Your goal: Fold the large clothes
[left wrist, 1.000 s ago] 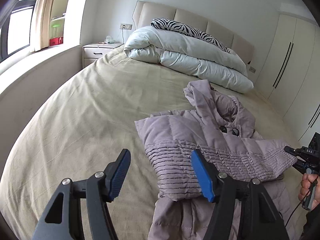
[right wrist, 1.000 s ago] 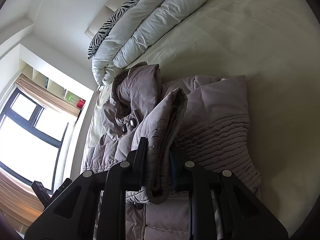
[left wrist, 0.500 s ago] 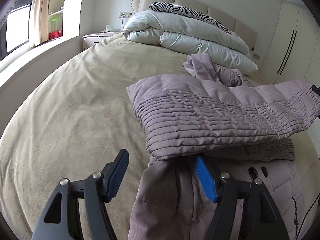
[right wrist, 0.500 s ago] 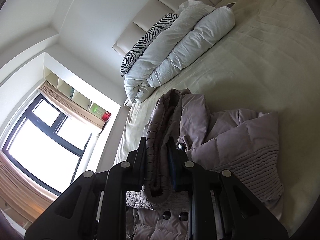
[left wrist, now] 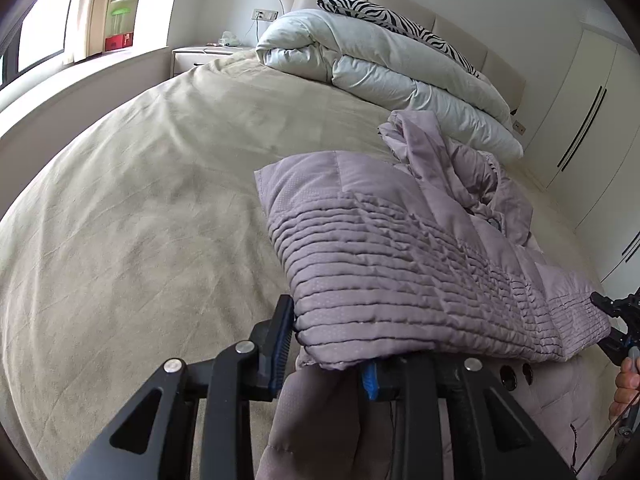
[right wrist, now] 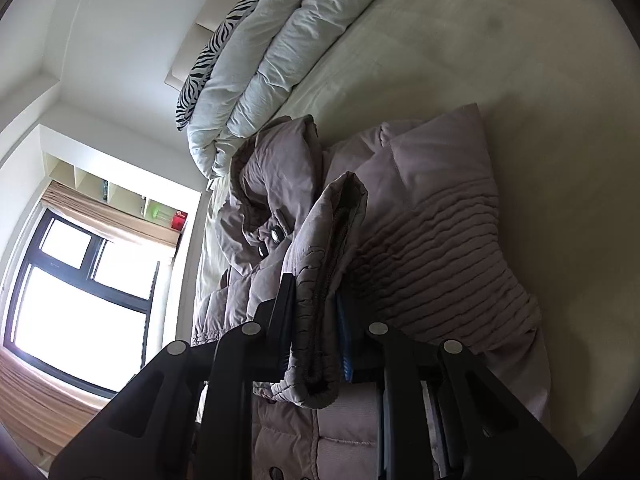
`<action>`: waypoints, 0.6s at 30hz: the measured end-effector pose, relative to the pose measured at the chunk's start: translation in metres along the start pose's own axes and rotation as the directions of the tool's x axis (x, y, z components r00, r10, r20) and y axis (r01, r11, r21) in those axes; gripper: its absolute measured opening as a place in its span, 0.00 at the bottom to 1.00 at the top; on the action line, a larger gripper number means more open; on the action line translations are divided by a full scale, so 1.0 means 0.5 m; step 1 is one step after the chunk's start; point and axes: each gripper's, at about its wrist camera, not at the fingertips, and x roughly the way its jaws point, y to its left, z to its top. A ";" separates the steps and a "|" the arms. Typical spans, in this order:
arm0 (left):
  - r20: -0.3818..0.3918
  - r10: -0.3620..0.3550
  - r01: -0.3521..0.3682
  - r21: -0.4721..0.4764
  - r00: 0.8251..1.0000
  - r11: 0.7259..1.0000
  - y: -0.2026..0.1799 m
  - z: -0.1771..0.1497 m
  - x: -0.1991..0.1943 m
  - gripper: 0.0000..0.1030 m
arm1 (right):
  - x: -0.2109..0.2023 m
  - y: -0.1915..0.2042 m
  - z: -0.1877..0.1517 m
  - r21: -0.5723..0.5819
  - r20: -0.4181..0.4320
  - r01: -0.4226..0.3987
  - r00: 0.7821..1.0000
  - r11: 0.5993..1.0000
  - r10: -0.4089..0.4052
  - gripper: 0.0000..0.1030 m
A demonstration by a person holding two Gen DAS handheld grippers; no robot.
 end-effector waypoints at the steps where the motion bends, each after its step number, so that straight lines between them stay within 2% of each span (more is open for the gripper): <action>1: 0.005 -0.005 0.005 -0.004 1.000 1.000 0.002 0.001 -0.002 0.31 | 0.012 -0.025 -0.005 0.040 -0.024 0.000 1.000 0.999 0.001 0.20; 4: 0.040 -0.014 0.014 -0.011 0.999 1.000 0.004 0.001 -0.015 0.31 | 0.025 -0.053 -0.013 0.078 -0.028 -0.033 0.999 0.996 0.035 0.25; 5: 0.048 -0.004 0.004 -0.007 0.999 1.000 0.004 0.000 -0.018 0.31 | 0.029 -0.049 -0.014 0.064 -0.031 -0.031 0.999 0.997 0.033 0.34; 6: 0.053 0.006 -0.006 -0.005 0.999 1.000 0.004 -0.002 -0.020 0.32 | 0.036 -0.044 -0.015 0.050 -0.042 -0.033 0.998 0.998 0.035 0.55; 7: 0.047 0.017 -0.017 -0.002 0.999 1.000 0.004 -0.003 -0.017 0.32 | 0.044 -0.037 -0.018 0.038 -0.059 -0.053 0.997 0.998 0.056 0.63; 8: 0.040 0.031 -0.031 -0.003 0.999 1.000 0.005 -0.004 -0.013 0.33 | 0.050 -0.024 -0.015 0.016 -0.071 -0.064 0.995 0.998 0.065 0.63; 10: 0.036 0.053 -0.053 -0.021 0.998 0.998 0.014 -0.003 -0.010 0.36 | 0.058 0.009 -0.017 -0.088 -0.075 -0.022 0.997 0.996 0.015 0.55; 11: 0.036 0.064 -0.063 -0.031 0.997 0.998 0.019 -0.002 -0.011 0.36 | 0.059 0.023 -0.015 -0.116 -0.069 0.002 0.998 0.993 -0.011 0.30; 12: 0.036 0.073 -0.072 -0.036 0.997 0.997 0.023 -0.001 -0.012 0.35 | 0.058 0.029 -0.014 -0.122 -0.066 0.024 0.997 0.992 -0.032 0.19; 15: 0.028 0.093 -0.093 -0.013 0.995 0.996 0.024 -0.002 -0.007 0.35 | 0.035 0.049 -0.013 -0.140 -0.018 0.037 0.999 0.989 -0.040 0.17; 18: 0.035 0.125 -0.125 0.012 0.992 0.992 0.018 -0.006 -0.002 0.35 | -0.015 0.097 -0.012 -0.162 0.050 -0.020 0.998 0.987 0.029 0.16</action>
